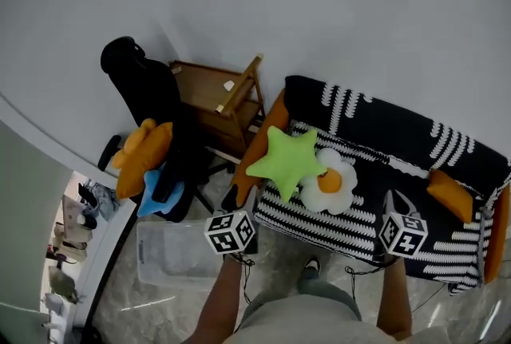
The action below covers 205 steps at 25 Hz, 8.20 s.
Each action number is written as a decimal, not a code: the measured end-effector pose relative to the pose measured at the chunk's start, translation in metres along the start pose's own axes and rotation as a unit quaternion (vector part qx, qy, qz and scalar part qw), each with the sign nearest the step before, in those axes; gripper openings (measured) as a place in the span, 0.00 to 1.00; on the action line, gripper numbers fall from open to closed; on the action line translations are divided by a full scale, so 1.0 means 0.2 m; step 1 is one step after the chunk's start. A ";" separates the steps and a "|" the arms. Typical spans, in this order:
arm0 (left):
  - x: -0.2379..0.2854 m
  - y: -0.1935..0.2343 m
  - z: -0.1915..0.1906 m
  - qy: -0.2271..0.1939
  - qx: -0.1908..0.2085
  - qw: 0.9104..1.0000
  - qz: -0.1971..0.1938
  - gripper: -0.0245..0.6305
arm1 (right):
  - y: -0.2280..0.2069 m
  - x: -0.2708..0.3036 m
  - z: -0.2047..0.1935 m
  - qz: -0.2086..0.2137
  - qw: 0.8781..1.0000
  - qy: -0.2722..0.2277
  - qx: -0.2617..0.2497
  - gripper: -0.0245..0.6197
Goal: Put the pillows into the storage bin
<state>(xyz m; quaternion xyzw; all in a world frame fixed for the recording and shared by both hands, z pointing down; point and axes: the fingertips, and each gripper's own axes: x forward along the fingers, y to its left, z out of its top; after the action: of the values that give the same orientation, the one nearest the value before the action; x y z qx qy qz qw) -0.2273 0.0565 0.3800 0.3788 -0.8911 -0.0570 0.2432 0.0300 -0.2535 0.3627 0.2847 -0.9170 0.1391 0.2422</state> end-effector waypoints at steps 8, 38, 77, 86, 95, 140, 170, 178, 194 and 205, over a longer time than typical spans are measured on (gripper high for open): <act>0.14 0.02 0.07 0.004 -0.008 1.000 0.028 0.38 | -0.08 0.30 0.06 0.018 1.000 0.017 0.017 0.04; 0.79 0.46 -0.24 0.203 0.147 0.964 -0.094 0.38 | 0.28 0.88 -0.14 0.014 0.990 0.141 -0.024 0.04; 1.31 0.80 -1.18 0.351 0.428 0.791 -0.260 0.30 | 0.52 1.19 -0.71 0.022 0.966 0.252 -0.055 0.04; 1.30 0.76 -1.14 0.379 0.394 0.796 -0.260 0.19 | 0.53 1.15 -0.62 0.020 0.972 0.230 -0.045 0.04; 1.27 0.60 -0.99 0.389 0.380 0.794 -0.271 0.14 | 0.47 1.04 -0.53 0.007 0.979 0.202 -0.021 0.04; 0.55 -0.32 -0.37 0.340 0.285 0.882 -0.155 0.11 | 0.30 0.49 0.01 0.090 0.995 0.046 0.025 0.04; -0.79 0.56 -0.74 0.327 0.086 0.940 0.046 0.11 | 1.81 0.36 -0.47 0.360 0.911 0.121 -0.159 0.04; -1.10 1.00 -0.93 0.327 0.007 0.938 0.113 0.11 | 2.19 0.33 -0.73 0.383 0.883 0.149 -0.227 0.04; -1.17 1.97 -1.37 0.273 -0.146 0.926 0.217 0.11 | 2.84 0.57 -1.29 0.390 0.846 0.211 -0.296 0.04; -1.06 2.30 -1.56 0.252 -0.204 0.913 0.249 0.11 | 2.93 0.68 -1.49 0.375 0.837 0.245 -0.314 0.04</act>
<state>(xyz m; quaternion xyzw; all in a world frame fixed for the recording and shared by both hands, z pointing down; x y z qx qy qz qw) -0.2507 0.5564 0.7022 0.0890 -0.8348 -0.0776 0.5377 -0.3036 0.2700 0.6167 -0.2159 -0.8587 -0.0111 0.4647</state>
